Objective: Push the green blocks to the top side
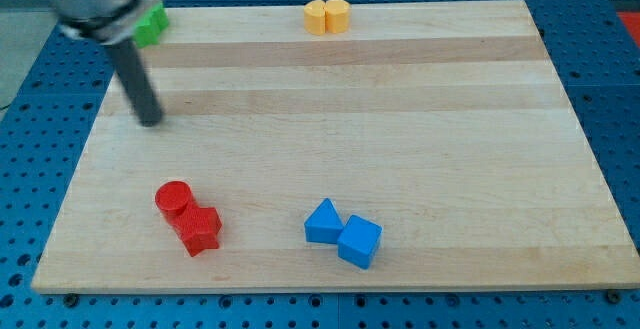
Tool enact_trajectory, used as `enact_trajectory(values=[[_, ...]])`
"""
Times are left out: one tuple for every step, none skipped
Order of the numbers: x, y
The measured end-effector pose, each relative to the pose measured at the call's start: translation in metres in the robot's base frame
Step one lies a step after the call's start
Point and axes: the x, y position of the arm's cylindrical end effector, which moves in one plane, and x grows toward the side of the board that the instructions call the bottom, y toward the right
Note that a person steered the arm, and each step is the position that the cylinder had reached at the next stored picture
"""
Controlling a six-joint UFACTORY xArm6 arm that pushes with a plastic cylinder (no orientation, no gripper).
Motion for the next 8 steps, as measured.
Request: enact_trajectory(values=[[-0.005, -0.037], [-0.008, -0.037], [-0.023, -0.037], [-0.080, -0.037], [-0.082, -0.037], [-0.119, -0.034], [-0.122, -0.036], [-0.121, -0.036]])
